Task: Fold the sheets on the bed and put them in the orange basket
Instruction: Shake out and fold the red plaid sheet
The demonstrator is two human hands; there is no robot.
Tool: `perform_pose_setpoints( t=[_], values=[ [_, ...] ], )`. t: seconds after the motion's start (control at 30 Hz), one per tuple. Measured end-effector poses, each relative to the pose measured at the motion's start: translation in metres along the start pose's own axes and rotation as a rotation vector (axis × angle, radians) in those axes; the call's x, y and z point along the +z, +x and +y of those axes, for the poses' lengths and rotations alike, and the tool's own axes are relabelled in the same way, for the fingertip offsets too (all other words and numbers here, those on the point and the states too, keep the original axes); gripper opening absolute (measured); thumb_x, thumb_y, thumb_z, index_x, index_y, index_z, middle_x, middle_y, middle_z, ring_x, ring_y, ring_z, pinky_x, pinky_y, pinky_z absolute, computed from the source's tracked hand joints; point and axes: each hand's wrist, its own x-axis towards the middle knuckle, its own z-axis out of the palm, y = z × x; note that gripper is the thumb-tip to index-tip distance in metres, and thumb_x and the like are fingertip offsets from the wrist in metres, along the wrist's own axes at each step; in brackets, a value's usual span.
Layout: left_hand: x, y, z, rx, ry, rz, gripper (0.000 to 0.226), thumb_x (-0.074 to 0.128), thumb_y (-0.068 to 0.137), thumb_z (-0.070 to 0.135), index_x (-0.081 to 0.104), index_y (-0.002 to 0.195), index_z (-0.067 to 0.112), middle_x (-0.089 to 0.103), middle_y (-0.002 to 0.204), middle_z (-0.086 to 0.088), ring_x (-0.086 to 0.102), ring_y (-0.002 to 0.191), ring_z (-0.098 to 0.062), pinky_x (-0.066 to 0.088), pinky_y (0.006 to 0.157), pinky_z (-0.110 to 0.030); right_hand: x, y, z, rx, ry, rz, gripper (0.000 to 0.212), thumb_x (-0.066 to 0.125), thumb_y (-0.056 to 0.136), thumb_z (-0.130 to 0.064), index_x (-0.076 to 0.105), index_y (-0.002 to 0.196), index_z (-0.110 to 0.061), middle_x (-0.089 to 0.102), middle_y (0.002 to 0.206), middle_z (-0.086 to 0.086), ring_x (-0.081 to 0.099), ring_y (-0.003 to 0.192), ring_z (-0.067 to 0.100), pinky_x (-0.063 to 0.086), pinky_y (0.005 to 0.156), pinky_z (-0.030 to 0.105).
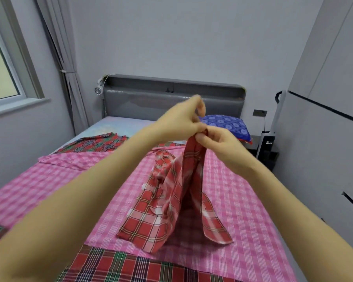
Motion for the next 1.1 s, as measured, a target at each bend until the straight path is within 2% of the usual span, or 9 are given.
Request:
perform_pose_setpoints(
  t=[0.1, 0.2, 0.33, 0.43, 0.53, 0.6, 0.73, 0.93, 1.1],
  values=[
    [-0.032, 0.013, 0.015, -0.007, -0.118, 0.119, 0.029, 0.068, 0.081, 0.013, 0.040, 0.080, 0.021, 0.069, 0.076, -0.012, 0.066, 0.063, -0.030, 0.054, 0.064, -0.037, -0.009, 0.023, -0.029, -0.062, -0.072, 0.183, 0.016, 0.060, 0.091, -0.017, 0.071, 0.095, -0.006, 0.073, 0.091, 0.009, 0.066, 0.083, 0.013, 0.054, 0.082, 0.034],
    [-0.043, 0.015, 0.011, -0.050, -0.475, 0.292, 0.033, 0.073, 0.079, 0.008, 0.042, 0.081, 0.015, 0.071, 0.076, -0.009, 0.069, 0.064, -0.023, 0.058, 0.064, -0.035, -0.013, 0.046, -0.059, -0.190, -0.150, 0.348, 0.018, 0.069, 0.086, -0.021, 0.072, 0.081, -0.004, 0.072, 0.082, 0.018, 0.062, 0.072, 0.016, 0.054, 0.072, 0.045],
    [-0.038, 0.015, 0.007, 0.084, -0.834, 0.469, 0.035, 0.067, 0.079, -0.009, 0.042, 0.090, 0.014, 0.072, 0.090, -0.004, 0.069, 0.072, -0.014, 0.055, 0.067, -0.026, -0.015, 0.069, -0.101, -0.318, -0.200, 0.444, 0.011, 0.071, 0.082, -0.015, 0.070, 0.071, -0.016, 0.072, 0.072, 0.009, 0.061, 0.062, 0.010, 0.051, 0.062, 0.035],
    [-0.049, 0.017, 0.008, 0.153, -0.731, 0.609, 0.037, 0.069, 0.078, -0.006, 0.046, 0.092, 0.018, 0.069, 0.097, -0.009, 0.070, 0.078, -0.016, 0.057, 0.073, -0.029, -0.021, 0.084, -0.128, -0.374, -0.244, 0.536, 0.021, 0.073, 0.080, -0.018, 0.063, 0.062, -0.023, 0.069, 0.064, 0.006, 0.059, 0.059, 0.013, 0.049, 0.060, 0.038],
    [-0.050, 0.015, -0.003, 0.160, -0.530, 0.623, 0.028, 0.074, 0.076, 0.001, 0.056, 0.083, 0.021, 0.068, 0.086, 0.000, 0.067, 0.075, -0.014, 0.055, 0.074, -0.029, -0.033, 0.092, -0.146, -0.397, -0.177, 0.591, 0.022, 0.073, 0.080, -0.016, 0.062, 0.062, -0.022, 0.065, 0.057, -0.003, 0.059, 0.056, 0.010, 0.048, 0.060, 0.033],
    [-0.039, 0.009, -0.014, 0.149, -0.388, 0.630, 0.024, 0.075, 0.075, 0.003, 0.060, 0.074, 0.022, 0.065, 0.073, 0.011, 0.062, 0.068, -0.008, 0.052, 0.069, -0.024, -0.037, 0.094, -0.149, -0.399, -0.125, 0.600, 0.024, 0.072, 0.081, -0.012, 0.061, 0.061, -0.021, 0.062, 0.051, -0.009, 0.057, 0.051, 0.006, 0.047, 0.055, 0.025],
    [-0.014, -0.002, -0.032, 0.076, -0.274, 0.629, 0.019, 0.076, 0.074, 0.009, 0.061, 0.072, 0.020, 0.063, 0.067, 0.012, 0.059, 0.061, -0.005, 0.049, 0.060, -0.020, -0.033, 0.092, -0.136, -0.342, -0.091, 0.610, 0.023, 0.071, 0.082, -0.009, 0.060, 0.063, -0.017, 0.062, 0.053, -0.008, 0.057, 0.047, 0.000, 0.044, 0.050, 0.016],
    [0.024, -0.013, -0.049, -0.097, -0.203, 0.529, 0.017, 0.078, 0.072, 0.014, 0.062, 0.067, 0.011, 0.065, 0.062, 0.000, 0.061, 0.058, -0.009, 0.047, 0.060, -0.024, -0.032, 0.093, -0.108, -0.246, -0.125, 0.648, 0.021, 0.072, 0.080, -0.014, 0.062, 0.063, -0.021, 0.067, 0.066, 0.002, 0.066, 0.064, 0.017, 0.055, 0.067, 0.034],
    [0.054, -0.029, -0.054, -0.131, -0.218, 0.581, 0.024, 0.071, 0.080, 0.010, 0.057, 0.065, 0.022, 0.059, 0.059, 0.011, 0.054, 0.058, -0.002, 0.038, 0.056, -0.010, -0.037, 0.089, -0.100, -0.200, -0.147, 0.695, 0.019, 0.073, 0.079, -0.017, 0.062, 0.064, -0.021, 0.070, 0.073, 0.009, 0.070, 0.073, 0.025, 0.057, 0.074, 0.042]
  ],
)
